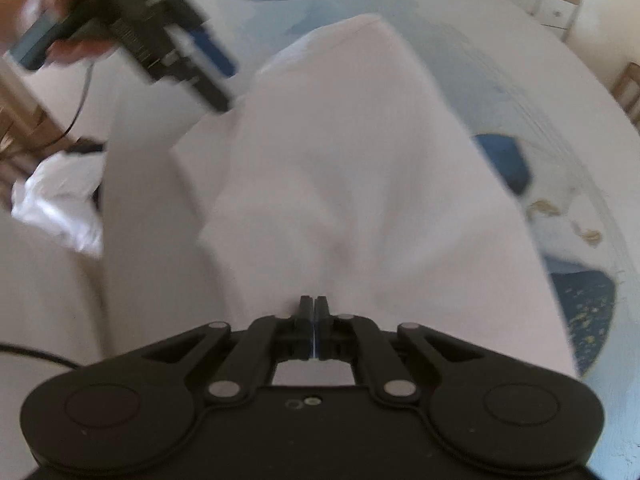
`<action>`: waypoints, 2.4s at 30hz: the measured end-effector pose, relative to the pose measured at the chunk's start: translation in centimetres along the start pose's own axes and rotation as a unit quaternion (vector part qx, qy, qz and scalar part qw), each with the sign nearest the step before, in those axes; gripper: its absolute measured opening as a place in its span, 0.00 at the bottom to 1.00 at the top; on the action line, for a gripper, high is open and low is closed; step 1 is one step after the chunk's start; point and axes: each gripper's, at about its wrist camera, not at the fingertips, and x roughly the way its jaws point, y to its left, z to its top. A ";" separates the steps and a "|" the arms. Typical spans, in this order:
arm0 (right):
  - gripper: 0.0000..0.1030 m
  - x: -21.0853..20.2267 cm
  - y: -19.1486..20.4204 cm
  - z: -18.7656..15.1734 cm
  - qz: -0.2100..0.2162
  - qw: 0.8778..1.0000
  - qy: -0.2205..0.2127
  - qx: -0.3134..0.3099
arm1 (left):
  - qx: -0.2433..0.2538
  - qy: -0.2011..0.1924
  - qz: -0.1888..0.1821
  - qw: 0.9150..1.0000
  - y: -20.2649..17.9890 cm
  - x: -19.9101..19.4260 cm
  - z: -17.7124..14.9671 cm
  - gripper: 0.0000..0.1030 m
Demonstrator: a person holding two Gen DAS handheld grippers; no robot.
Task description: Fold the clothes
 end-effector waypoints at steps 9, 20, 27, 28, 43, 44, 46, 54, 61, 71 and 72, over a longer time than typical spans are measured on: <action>1.00 1.1 0.4 -1.2 0.005 1.000 -0.011 0.025 | -0.083 0.017 -0.006 0.996 0.7 1.7 -0.6 0.62; 1.00 1.9 0.2 -1.4 0.002 0.999 -0.020 0.033 | -0.242 0.004 -0.086 0.966 1.5 3.9 1.2 0.72; 1.00 1.8 -0.1 -1.5 0.006 0.999 -0.020 0.043 | -0.242 -0.023 -0.063 0.968 0.0 4.1 1.1 0.16; 1.00 1.8 -0.2 -1.5 0.007 0.999 -0.019 0.046 | -0.229 -0.033 -0.057 0.971 -0.5 3.7 1.2 0.14; 1.00 1.7 0.0 -2.5 -0.007 0.994 -0.040 0.099 | 0.141 -0.153 -0.039 0.977 -15.0 -0.4 4.4 0.10; 1.00 1.5 -0.3 -2.8 -0.004 0.993 -0.046 0.107 | 0.154 -0.153 -0.042 0.975 -15.8 -0.3 4.5 0.10; 1.00 0.9 -0.9 -3.6 -0.003 0.991 -0.057 0.120 | 0.178 -0.156 -0.041 0.971 -17.7 0.4 4.8 0.10; 1.00 -5.8 -6.4 -13.1 -0.061 0.983 -0.062 0.159 | 0.240 -0.150 -0.025 0.959 -23.9 1.9 5.3 0.10; 1.00 -2.8 -8.0 -18.0 -0.014 0.970 -0.086 0.227 | 0.302 -0.109 -0.022 0.947 -30.1 6.8 4.6 0.10; 1.00 -7.7 -12.0 -20.0 0.012 0.954 -0.136 0.266 | 0.306 -0.062 -0.020 0.950 -31.7 10.8 3.7 0.19; 1.00 -8.5 -12.6 -19.9 0.007 0.952 -0.144 0.270 | 0.302 -0.059 -0.030 0.951 -31.8 10.5 3.8 0.24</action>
